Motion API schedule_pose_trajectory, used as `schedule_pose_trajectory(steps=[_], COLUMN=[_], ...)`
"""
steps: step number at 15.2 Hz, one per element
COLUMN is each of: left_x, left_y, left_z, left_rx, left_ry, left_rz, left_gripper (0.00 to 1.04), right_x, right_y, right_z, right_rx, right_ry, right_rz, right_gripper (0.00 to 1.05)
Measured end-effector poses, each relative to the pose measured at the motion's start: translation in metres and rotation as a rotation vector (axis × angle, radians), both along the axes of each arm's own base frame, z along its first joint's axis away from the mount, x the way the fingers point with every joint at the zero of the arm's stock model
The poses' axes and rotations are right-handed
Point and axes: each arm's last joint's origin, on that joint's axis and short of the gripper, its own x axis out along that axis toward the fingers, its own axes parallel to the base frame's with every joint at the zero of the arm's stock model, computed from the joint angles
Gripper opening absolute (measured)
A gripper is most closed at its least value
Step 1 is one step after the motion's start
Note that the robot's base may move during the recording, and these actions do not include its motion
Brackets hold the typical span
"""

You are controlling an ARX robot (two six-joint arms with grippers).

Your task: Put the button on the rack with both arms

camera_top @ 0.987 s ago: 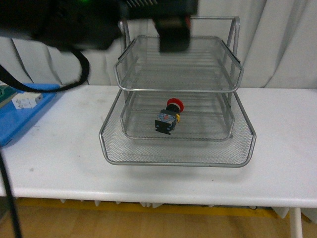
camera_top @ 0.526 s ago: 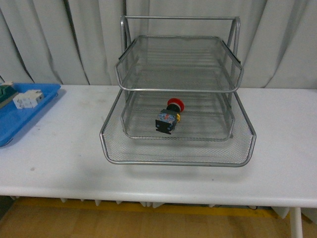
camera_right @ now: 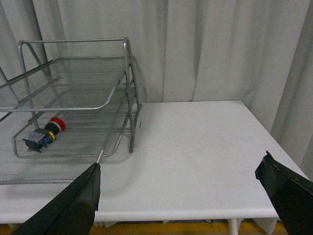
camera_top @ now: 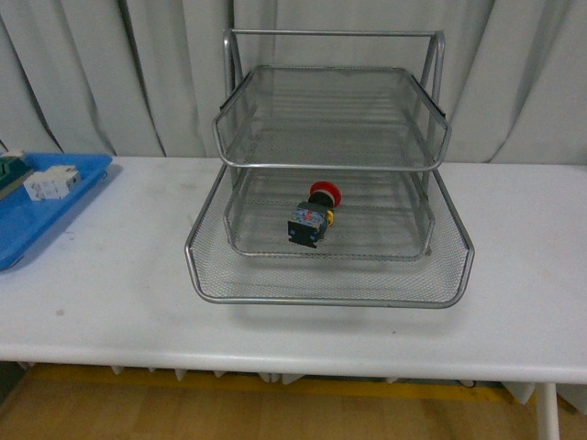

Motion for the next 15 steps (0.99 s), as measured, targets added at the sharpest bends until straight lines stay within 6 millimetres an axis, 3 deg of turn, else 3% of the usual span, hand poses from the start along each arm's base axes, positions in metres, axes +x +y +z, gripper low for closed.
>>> schedule_pose_trajectory(steps=[7,15], left_x=[-0.011,-0.023], left_y=[0.0,0.0], left_z=[-0.012,-0.011], left_rx=[0.0,0.0], left_ry=[-0.009,-0.02], left_rz=[-0.001,-0.001], left_gripper=[0.02,0.02], right_x=[0.0,0.0], right_y=[0.0,0.0], right_z=[0.0,0.0], right_rx=[0.0,0.0], right_ry=[0.0,0.0], right_rz=[0.0,0.0], right_gripper=[0.98,0.98])
